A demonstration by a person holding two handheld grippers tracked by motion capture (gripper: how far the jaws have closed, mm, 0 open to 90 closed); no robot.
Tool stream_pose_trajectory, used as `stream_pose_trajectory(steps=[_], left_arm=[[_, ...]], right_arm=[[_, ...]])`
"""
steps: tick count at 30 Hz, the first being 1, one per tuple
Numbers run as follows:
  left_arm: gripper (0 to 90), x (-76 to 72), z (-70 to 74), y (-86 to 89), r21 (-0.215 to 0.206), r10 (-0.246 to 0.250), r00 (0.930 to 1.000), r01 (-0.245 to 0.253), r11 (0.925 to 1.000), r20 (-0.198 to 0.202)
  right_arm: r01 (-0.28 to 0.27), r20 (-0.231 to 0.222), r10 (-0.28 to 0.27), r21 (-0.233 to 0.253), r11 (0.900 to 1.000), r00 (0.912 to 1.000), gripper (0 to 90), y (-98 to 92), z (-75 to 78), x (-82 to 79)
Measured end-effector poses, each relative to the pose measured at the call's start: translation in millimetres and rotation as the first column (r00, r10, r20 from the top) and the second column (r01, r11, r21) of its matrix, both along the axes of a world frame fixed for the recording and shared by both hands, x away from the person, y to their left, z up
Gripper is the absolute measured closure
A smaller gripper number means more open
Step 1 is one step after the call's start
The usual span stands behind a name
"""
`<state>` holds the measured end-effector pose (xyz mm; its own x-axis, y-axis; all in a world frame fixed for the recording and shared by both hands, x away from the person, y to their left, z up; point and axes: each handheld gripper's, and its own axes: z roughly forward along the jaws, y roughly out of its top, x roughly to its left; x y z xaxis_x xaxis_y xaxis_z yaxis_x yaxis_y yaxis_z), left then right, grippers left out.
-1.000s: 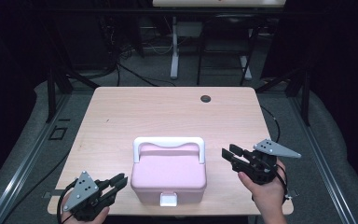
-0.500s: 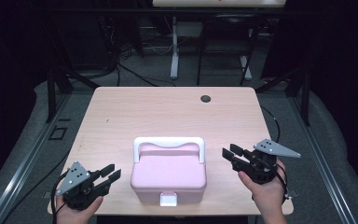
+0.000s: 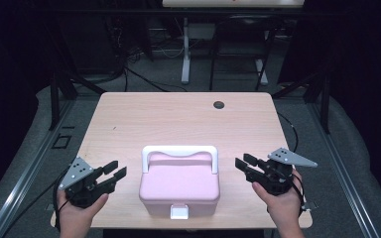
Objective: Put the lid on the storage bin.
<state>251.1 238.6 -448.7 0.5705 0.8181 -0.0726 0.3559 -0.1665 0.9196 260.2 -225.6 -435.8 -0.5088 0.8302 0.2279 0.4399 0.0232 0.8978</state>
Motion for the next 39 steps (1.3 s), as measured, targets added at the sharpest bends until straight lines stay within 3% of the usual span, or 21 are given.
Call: stream_pose_trajectory(steps=[10, 21, 27, 39], left_arm=[[58.9, 26.6, -3.8, -0.5, -0.027, 0.044, 0.9987, -0.045, 0.9986, -0.024], [58.2, 53.4, -15.3, 2.0, -0.056, 0.082, 0.9964, -0.083, 0.9950, -0.021], [57.8, 58.4, -26.1, 7.2, -0.035, 0.097, 0.9943, -0.099, 0.9945, -0.043], [55.9, 59.5, -40.1, 15.9, -0.013, 0.118, 0.9919, -0.119, 0.9928, -0.047]], right_arm=[[0.001, -0.008, -0.001, -0.006, 1.000, 1.0000, 59.6, -0.5, -3.2, 2.1], [0.008, 0.004, -0.008, -0.020, 1.000, 1.0000, 59.1, -1.6, -9.5, 5.3], [0.021, 0.005, -0.021, -0.031, 0.999, 0.9998, 58.7, -2.6, -15.8, 8.7], [0.045, -0.001, -0.045, -0.036, 0.998, 0.9990, 57.9, -6.0, -35.1, 14.0]])
